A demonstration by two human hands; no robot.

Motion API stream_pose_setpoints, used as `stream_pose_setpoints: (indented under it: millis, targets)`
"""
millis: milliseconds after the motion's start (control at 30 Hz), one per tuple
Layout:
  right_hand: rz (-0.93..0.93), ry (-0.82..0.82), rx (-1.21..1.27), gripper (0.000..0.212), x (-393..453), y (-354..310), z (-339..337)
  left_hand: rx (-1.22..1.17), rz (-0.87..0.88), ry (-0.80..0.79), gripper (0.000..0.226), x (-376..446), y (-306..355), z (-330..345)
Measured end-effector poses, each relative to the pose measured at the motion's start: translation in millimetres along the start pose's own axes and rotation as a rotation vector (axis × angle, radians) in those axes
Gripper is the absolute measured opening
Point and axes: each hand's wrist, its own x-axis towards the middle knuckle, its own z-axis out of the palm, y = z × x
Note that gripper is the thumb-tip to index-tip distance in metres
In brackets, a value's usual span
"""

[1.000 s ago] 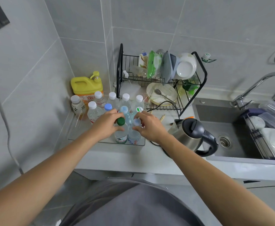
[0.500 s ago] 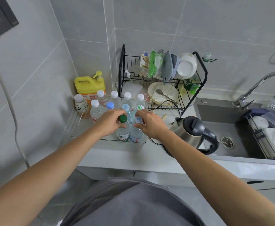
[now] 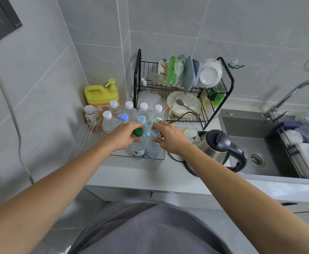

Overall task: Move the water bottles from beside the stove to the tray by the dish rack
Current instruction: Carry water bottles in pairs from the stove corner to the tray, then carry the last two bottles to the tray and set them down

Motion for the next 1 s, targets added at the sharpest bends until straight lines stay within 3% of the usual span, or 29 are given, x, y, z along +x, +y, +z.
stream_pose_setpoints:
  millis: [533,667,833,1000]
  targets:
    - [0.06,-0.012,0.01,0.034,-6.2,-3.7,1.5,0.032,-0.067,-0.018,0.031,-4.5,10.8,-4.6]
    - [0.079,-0.001,0.004,0.04,-8.6,-2.5,1.5,0.147,-0.142,0.058,0.042,-11.0,27.1,-7.9]
    - [0.125,0.164,0.025,0.049,-13.1,-5.1,-15.5,0.274,-0.054,0.306,0.039,-17.3,51.1,-25.7]
    - [0.216,0.4,-0.057,0.06,-22.2,-10.1,-58.7,0.399,0.085,0.408,0.055,4.8,83.9,-53.6]
